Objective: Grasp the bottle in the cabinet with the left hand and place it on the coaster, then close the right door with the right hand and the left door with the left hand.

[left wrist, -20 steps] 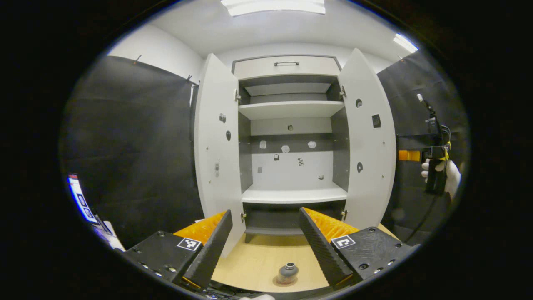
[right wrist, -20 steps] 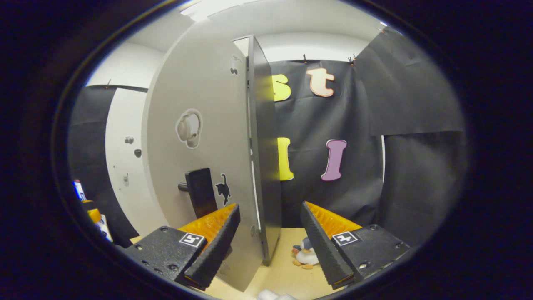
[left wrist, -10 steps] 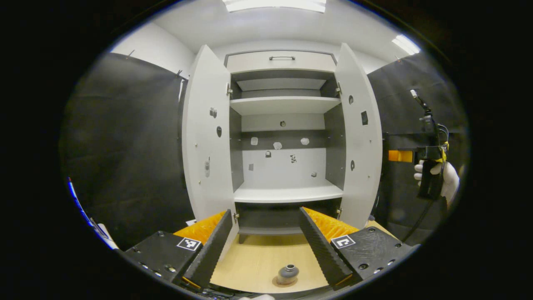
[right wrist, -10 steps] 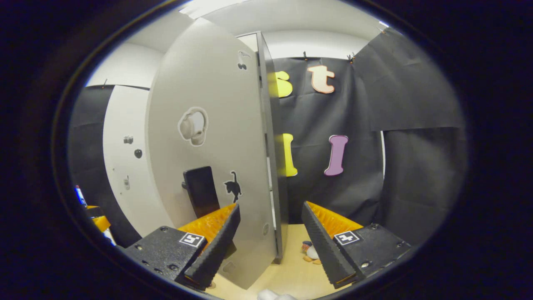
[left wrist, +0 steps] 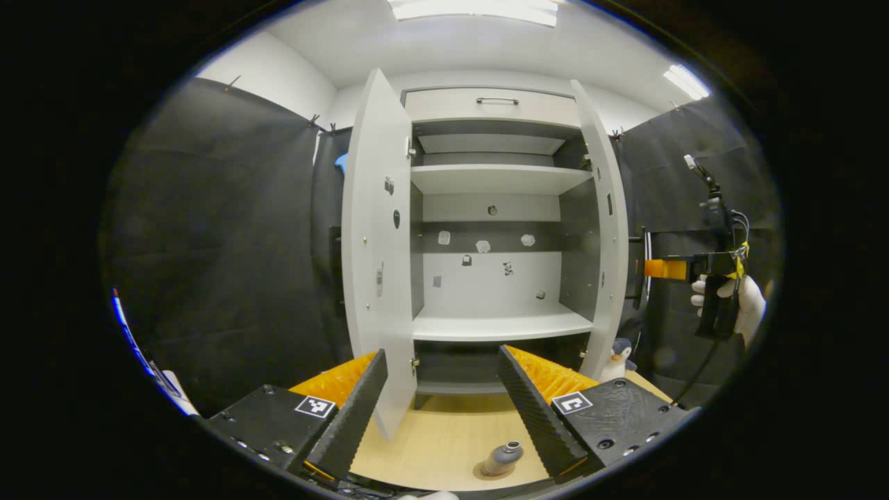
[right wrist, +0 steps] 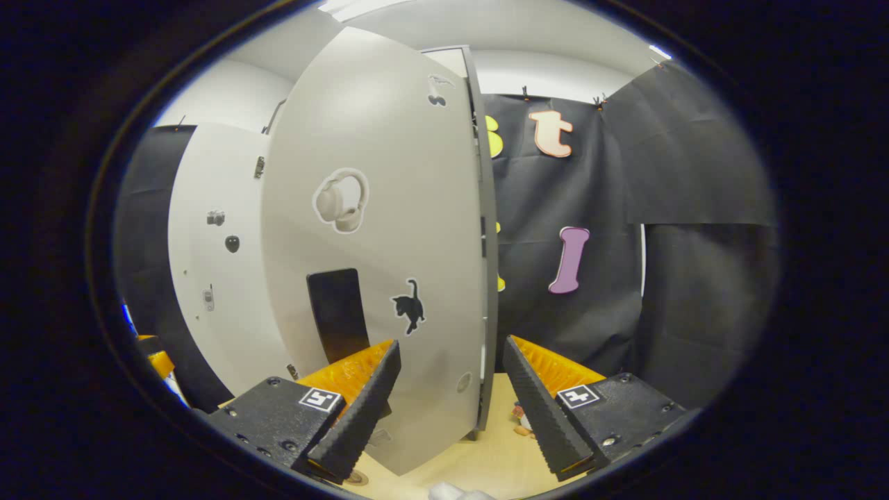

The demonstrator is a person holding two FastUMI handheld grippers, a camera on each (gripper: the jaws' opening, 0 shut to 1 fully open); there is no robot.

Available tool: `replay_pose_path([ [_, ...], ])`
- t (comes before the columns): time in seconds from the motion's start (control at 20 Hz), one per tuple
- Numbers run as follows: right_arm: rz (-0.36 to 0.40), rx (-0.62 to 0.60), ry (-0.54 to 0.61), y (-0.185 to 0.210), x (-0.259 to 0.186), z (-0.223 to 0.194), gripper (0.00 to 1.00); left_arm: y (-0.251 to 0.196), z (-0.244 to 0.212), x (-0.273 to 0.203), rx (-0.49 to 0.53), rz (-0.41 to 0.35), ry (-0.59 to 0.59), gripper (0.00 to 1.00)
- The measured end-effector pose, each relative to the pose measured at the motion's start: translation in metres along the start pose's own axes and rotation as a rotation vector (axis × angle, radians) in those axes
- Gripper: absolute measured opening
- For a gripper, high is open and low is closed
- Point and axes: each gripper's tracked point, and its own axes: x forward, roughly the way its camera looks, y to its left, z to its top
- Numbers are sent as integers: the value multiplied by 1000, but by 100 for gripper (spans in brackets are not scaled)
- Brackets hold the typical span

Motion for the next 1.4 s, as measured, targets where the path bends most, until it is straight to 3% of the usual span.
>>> replay_pose_path([
  [0.25,49,14,2,46,11,-7,96,22,2,1,-1,7,-7,99],
  [0.9,-6,-2,-4,70,-43,-30,99,59,1,6,26,-12,-23,97],
  [1.05,-33,-18,17,72,-60,-48,96,83,1,11,38,12,-24,97],
  [1.15,-53,-23,18,76,-71,-59,99,98,0,13,34,23,-21,99],
  [1.4,-42,-6,49,98,-91,-86,99,150,0,20,51,87,-28,98],
])
